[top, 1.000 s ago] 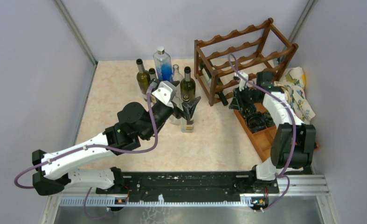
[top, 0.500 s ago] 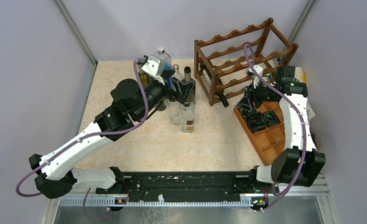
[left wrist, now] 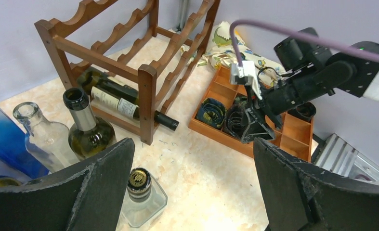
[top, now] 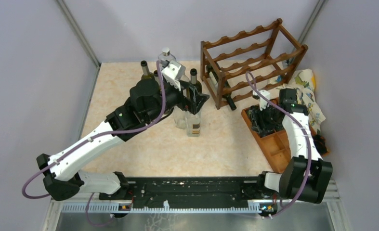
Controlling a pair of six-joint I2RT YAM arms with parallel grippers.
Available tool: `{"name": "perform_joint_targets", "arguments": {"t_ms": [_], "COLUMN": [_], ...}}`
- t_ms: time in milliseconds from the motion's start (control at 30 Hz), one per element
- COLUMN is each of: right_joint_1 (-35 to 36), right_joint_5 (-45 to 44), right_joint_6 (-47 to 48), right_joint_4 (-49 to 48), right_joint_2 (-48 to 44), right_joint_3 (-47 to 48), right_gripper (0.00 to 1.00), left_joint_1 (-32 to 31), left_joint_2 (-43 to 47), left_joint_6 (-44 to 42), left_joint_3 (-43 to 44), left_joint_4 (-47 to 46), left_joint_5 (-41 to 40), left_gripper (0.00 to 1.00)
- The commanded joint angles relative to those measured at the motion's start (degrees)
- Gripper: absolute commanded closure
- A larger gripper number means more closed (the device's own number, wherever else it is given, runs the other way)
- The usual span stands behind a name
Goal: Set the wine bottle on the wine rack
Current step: Pick up the wine bottle from the center of the board.
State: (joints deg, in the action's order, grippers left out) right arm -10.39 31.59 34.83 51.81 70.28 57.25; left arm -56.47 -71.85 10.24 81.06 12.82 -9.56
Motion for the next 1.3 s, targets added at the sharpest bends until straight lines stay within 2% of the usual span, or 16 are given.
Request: {"name": "perform_joint_targets", "arguments": {"t_ms": [0, 333, 500, 733, 1133, 1267], "right_joint_1": [-0.43, 3.13, 5.94, 6.04, 6.04, 6.09], "right_joint_5": [-10.0, -11.59, -15.59, -18.29, -18.67, -19.41], "right_joint_6": [2.0, -0.88, -1.39, 1.04, 0.7, 0.68], "right_joint_4": [-4.9, -11.43, -14.64, -12.61, -10.46, -9.84], "right_joint_2": [0.61, 5.1, 7.96, 7.04, 5.45, 4.51], "right_joint_3": [-3.73, -8.61, -10.81, -12.21, -13.82, -15.0], "right_gripper": [0.44, 0.46, 0.53, 0.75, 0.78, 0.87], "left_joint_1": [0.22, 0.22, 0.22, 0.22, 0.22, 0.22], "left_joint_2": [2.98, 4.08, 4.97, 6.08, 5.23, 5.62], "left_joint_6": [1.59, 1.76, 1.63, 1.54, -0.47, -0.57], "left_joint_3": [-1.32, -3.48, -4.4, -6.05, -5.35, -5.98], "left_joint_4": [-1.36, -2.53, -2.49, -3.11, -3.99, -4.61], "left_joint_5": [-0.15, -0.62, -0.96, -1.66, -0.27, -0.24], "left_gripper": [0.02, 0.02, 0.02, 0.02, 0.02, 0.02]}}
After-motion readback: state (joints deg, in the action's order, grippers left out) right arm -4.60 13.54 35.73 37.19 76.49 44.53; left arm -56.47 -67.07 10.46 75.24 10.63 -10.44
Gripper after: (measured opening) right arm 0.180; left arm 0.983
